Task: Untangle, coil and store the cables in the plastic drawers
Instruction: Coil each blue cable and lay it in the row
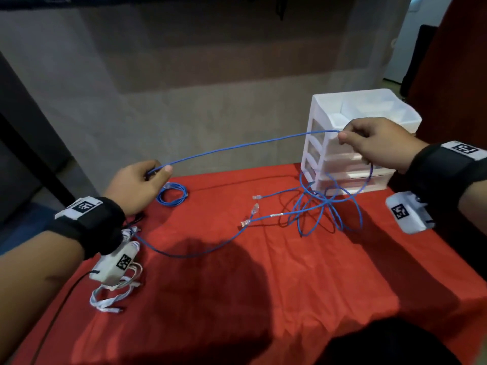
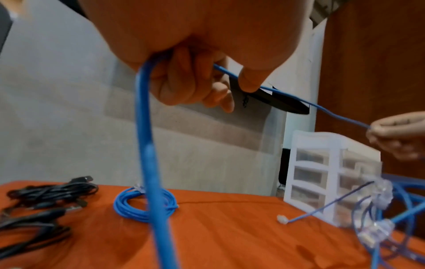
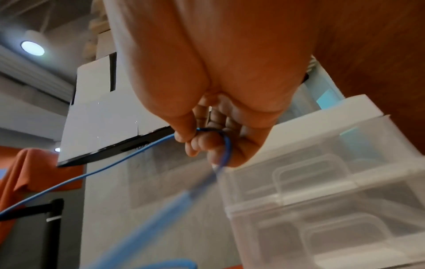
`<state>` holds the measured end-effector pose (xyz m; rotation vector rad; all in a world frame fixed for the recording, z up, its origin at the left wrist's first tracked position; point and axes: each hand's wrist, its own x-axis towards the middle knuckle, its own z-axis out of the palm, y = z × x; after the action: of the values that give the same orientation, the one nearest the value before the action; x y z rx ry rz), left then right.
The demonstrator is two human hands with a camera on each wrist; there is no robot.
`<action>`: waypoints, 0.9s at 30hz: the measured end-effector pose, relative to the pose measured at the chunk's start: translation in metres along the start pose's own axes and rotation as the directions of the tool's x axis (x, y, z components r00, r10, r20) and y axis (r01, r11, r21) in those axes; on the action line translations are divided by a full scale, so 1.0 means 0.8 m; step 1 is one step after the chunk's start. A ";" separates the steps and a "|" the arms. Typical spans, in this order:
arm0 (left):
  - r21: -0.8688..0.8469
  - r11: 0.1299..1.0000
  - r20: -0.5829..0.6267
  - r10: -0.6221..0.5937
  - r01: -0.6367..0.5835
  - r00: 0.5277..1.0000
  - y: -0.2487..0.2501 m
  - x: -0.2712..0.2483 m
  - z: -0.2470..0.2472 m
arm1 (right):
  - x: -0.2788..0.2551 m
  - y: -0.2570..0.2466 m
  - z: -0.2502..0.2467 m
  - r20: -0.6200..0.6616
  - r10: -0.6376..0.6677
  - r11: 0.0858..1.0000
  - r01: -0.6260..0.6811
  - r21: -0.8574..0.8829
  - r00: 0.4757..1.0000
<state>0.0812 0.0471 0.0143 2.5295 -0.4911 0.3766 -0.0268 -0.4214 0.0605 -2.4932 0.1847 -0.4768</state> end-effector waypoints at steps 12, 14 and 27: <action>-0.627 0.777 -0.188 -0.087 -0.052 0.978 0.057 0.019 -0.047 | -0.010 -0.129 -0.023 0.015 0.013 0.691 -0.020 0.723 1.000; -0.654 0.752 -0.228 -0.086 -0.087 0.970 0.074 0.019 -0.053 | -0.014 -0.155 -0.014 0.082 -0.039 0.690 -0.032 0.723 0.996; -0.746 0.664 -0.084 -0.184 0.061 0.979 0.060 -0.030 -0.033 | -0.031 -0.162 0.025 0.177 0.002 0.649 -0.136 0.749 0.984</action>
<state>0.0354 0.0294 0.0486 1.6977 -0.3148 0.2435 -0.0388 -0.2994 0.1124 -1.6591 0.0000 -0.2357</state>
